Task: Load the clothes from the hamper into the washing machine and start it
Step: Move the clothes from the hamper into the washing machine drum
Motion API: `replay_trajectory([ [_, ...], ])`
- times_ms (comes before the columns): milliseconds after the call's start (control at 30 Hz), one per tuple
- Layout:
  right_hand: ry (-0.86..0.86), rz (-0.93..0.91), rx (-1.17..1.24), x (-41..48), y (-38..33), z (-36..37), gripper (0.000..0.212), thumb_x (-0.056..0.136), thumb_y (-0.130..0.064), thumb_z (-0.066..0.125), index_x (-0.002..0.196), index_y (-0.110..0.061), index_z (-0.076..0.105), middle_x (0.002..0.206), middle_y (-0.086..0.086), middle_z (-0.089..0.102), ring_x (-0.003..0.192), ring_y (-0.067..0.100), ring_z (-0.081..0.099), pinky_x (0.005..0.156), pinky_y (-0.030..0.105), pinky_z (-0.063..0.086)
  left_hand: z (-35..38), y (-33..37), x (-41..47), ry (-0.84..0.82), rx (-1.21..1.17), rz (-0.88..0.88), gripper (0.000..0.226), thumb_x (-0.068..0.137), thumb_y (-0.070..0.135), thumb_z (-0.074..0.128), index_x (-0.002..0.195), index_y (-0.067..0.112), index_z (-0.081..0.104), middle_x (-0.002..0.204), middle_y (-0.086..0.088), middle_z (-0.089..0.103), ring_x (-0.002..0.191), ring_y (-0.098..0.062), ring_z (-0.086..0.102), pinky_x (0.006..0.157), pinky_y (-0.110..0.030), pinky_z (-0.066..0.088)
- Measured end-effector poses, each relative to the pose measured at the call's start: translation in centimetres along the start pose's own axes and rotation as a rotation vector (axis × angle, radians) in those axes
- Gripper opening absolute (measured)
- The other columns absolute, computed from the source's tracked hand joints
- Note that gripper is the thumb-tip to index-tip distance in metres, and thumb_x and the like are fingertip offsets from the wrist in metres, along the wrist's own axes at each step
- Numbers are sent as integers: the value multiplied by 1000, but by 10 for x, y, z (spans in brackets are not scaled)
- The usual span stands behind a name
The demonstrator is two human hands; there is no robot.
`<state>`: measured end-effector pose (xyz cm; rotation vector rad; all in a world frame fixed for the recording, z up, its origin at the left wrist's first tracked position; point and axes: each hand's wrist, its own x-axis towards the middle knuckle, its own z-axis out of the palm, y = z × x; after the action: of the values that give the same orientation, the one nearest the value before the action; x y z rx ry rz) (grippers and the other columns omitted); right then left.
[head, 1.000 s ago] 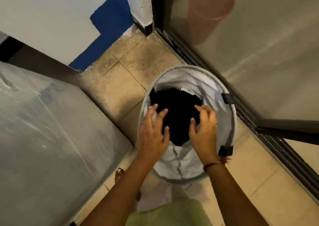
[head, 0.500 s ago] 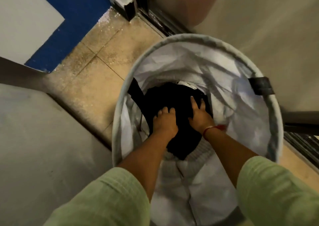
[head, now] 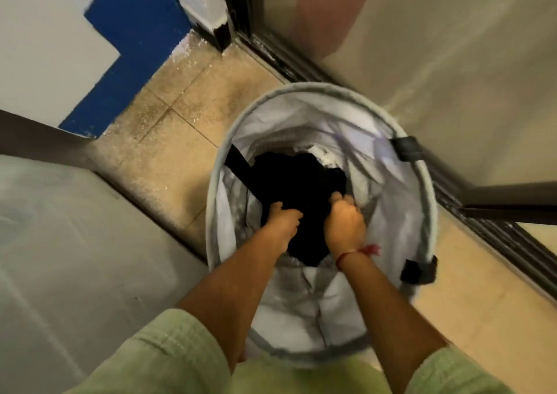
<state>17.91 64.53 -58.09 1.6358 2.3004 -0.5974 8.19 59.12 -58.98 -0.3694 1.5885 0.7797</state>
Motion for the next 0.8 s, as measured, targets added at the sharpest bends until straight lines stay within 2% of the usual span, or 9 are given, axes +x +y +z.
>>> replay_trajectory([
  [33,10,7,25,-21,-5,-17,26,92,-3,37,114,-4,51,112,20,54,96,39,59,74,43,49,-1,0,-21,-11,-32,-3,56,97,10,45,147,20,21,84,-3,54,71,-14,51,64,-25,41],
  [133,30,-3,109,-82,-21,-74,26,92,-6,39,115,-7,53,106,20,58,90,40,60,70,44,48,-8,0,-88,-49,-180,-38,45,97,27,47,140,18,37,127,-10,56,104,-26,55,83,-35,44],
  [200,46,-27,158,-119,-35,-119,26,87,-2,43,109,-9,56,100,18,60,86,39,61,66,42,47,-12,3,-137,-72,-244,-86,47,94,41,50,134,18,46,131,-11,56,108,-30,56,85,-42,47],
  [300,66,-83,226,-165,-54,-176,31,75,5,48,101,-10,57,97,15,61,82,39,61,63,40,45,-16,5,-196,-104,-228,-126,59,83,54,56,131,22,51,127,-11,59,108,-31,59,75,-43,51],
  [400,127,-98,301,-205,-62,-226,35,70,7,50,100,-10,58,99,12,61,86,35,60,68,37,45,-21,20,-271,-139,-260,-94,40,89,43,55,117,15,56,114,-11,61,89,-25,60,63,-36,51],
  [500,189,-176,367,-244,-67,-278,34,69,10,52,96,-10,60,96,10,63,87,28,60,71,31,44,-33,36,-339,-215,-246,-38,19,97,20,47,87,9,58,80,-9,64,74,-18,57,57,-27,53],
  [667,235,-265,458,-290,-81,-356,30,70,7,56,88,-16,62,88,0,65,86,22,62,68,19,35,-51,70,-441,-270,-115,69,31,99,18,38,73,8,52,59,-6,56,53,-15,54,37,-17,46],
  [733,159,-263,516,-303,-82,-384,37,70,8,57,82,-27,60,88,-6,61,92,20,61,72,22,39,-54,78,-488,-360,-45,142,39,100,17,35,66,7,52,41,-3,56,35,-12,55,32,-14,42],
  [800,13,-324,636,-320,-82,-414,45,70,7,62,80,-37,61,97,-7,63,104,21,60,85,34,49,-64,81,-518,-432,-53,204,50,99,12,31,57,6,59,43,-6,59,34,-13,57,36,-17,47],
])
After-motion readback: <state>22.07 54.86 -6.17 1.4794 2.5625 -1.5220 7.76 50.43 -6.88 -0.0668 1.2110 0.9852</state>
